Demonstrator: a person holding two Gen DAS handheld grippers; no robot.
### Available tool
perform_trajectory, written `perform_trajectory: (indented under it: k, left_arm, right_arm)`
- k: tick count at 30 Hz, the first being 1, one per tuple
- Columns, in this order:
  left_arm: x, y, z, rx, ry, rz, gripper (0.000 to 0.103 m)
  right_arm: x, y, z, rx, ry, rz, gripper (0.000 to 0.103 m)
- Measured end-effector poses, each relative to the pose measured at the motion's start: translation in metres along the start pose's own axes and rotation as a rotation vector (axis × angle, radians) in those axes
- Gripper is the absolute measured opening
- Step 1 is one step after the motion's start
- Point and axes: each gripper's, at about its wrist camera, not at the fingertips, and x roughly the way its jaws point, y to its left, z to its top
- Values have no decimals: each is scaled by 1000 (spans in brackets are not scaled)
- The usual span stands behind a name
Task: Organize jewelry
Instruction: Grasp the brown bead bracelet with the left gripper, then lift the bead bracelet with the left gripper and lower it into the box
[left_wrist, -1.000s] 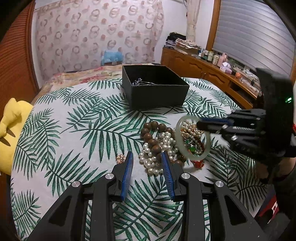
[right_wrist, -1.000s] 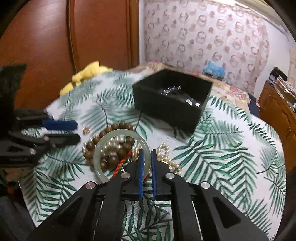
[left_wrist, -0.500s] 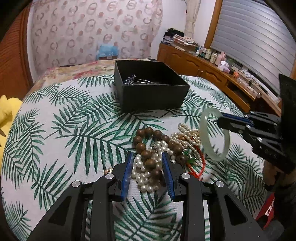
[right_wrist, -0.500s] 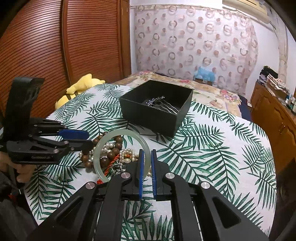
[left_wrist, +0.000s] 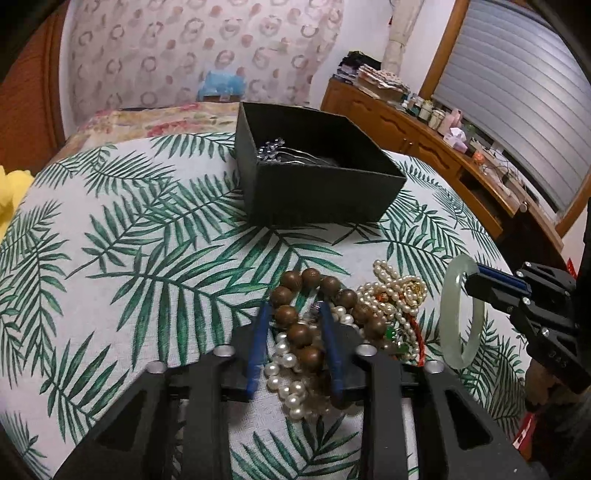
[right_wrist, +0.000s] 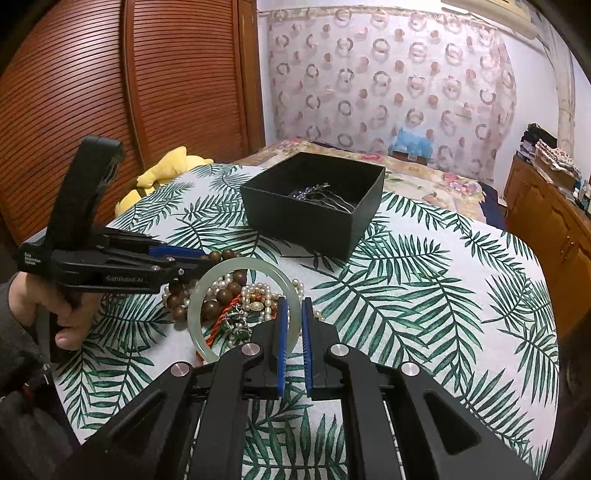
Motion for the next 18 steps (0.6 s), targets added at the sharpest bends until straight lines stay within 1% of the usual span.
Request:
perform_trajectory:
  k: [2, 4, 9, 12, 18]
  left_arm:
    - [-2, -3, 1, 13, -10, 14, 12]
    - [-7, -7, 2, 22, -30, 32, 12]
    - [-35, -17, 6, 34, -100, 10, 12]
    - [-57, -26, 8, 59, -145, -5, 12]
    - [-81, -41, 15, 106, -197, -17, 12]
  right_arm:
    - [0, 0, 0, 3, -1, 1, 9]
    - [-1, -1, -2, 7, -2, 2, 9]
    - [-2, -2, -2, 9, -8, -1, 9]
    - [-5, 0, 1, 5, -18, 0, 9]
    - [-9, 5, 13, -8, -27, -4, 9]
